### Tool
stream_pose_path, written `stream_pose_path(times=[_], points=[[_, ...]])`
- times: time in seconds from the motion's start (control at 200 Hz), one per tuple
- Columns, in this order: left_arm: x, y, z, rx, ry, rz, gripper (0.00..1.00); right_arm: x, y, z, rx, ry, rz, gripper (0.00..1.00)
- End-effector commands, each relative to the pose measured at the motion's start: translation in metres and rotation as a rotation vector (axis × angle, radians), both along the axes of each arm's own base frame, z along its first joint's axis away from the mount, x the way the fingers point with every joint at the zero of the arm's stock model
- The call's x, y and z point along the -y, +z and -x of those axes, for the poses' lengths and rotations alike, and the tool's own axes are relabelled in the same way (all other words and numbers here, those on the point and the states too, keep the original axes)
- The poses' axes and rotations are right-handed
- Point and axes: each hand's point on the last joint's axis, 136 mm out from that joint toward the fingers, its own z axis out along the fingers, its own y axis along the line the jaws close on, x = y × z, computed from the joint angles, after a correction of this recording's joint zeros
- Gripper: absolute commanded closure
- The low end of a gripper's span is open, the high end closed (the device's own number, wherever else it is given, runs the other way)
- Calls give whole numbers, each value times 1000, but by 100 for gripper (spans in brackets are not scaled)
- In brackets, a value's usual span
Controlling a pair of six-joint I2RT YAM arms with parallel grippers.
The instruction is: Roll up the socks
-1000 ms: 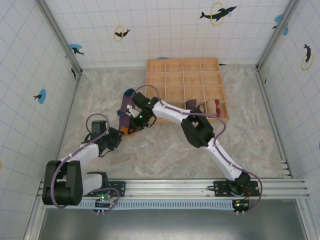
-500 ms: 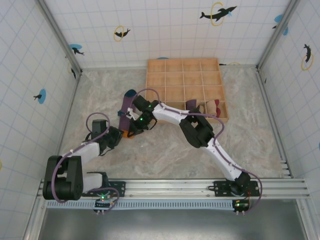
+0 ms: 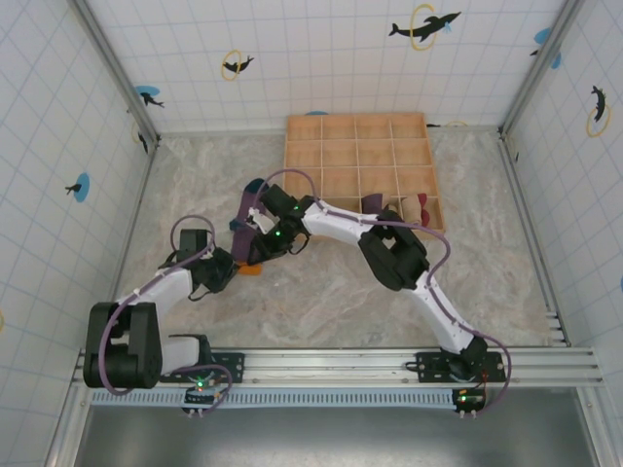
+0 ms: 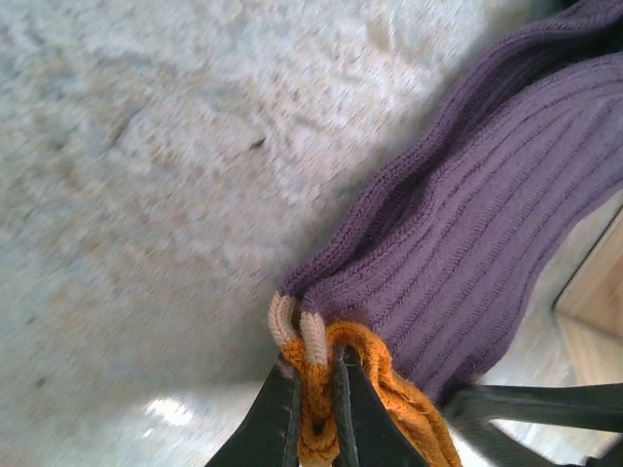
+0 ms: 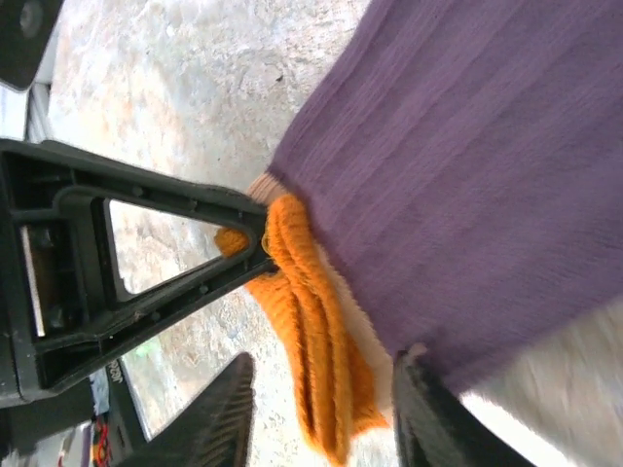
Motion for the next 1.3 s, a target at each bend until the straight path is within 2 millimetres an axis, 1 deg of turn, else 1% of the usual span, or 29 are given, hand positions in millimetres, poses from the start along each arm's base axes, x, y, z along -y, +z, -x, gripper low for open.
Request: stream_pose_path(times=[0.0,0.085,0.135,0.14,0.155,0.185,0.22,0.3,0.345,0.37,0.4,0.52,0.606,0.711,0.871,1.126,1.296], points=[[1,-4,35,-128,-91,-27,100,5,48,-6,261,0,-40,49],[10,0,43,-149,-142,15,100,17,56,-3,419,-6,-23,44],[15,2,47,-158,-166,33,100,25,58,1,510,-5,-13,37],[15,2,48,-158,-168,34,100,25,61,1,523,-5,-17,37],[16,2,49,-161,-172,37,100,27,61,2,553,-5,-14,35],[18,3,52,-164,-182,45,100,32,63,5,614,-3,-10,33],[21,4,56,-171,-195,57,100,37,66,12,690,8,-8,29],[30,7,61,-179,-225,95,100,49,66,27,872,39,5,27],[33,10,63,-184,-235,104,100,55,65,37,974,58,16,26],[34,10,64,-187,-236,104,100,54,70,41,1036,58,-3,26],[35,11,65,-187,-230,105,100,58,67,49,1091,83,5,27],[39,9,71,-199,-222,128,100,64,59,83,1305,182,8,30],[40,4,78,-230,-229,130,100,67,54,100,1434,221,12,33],[34,2,84,-255,-229,94,100,63,46,114,1508,266,1,36],[35,7,84,-267,-252,95,100,50,38,128,1623,341,-6,37],[36,15,87,-290,-301,89,100,27,17,139,1676,442,-12,44],[37,17,89,-297,-317,99,100,17,1,138,1697,489,16,49]])
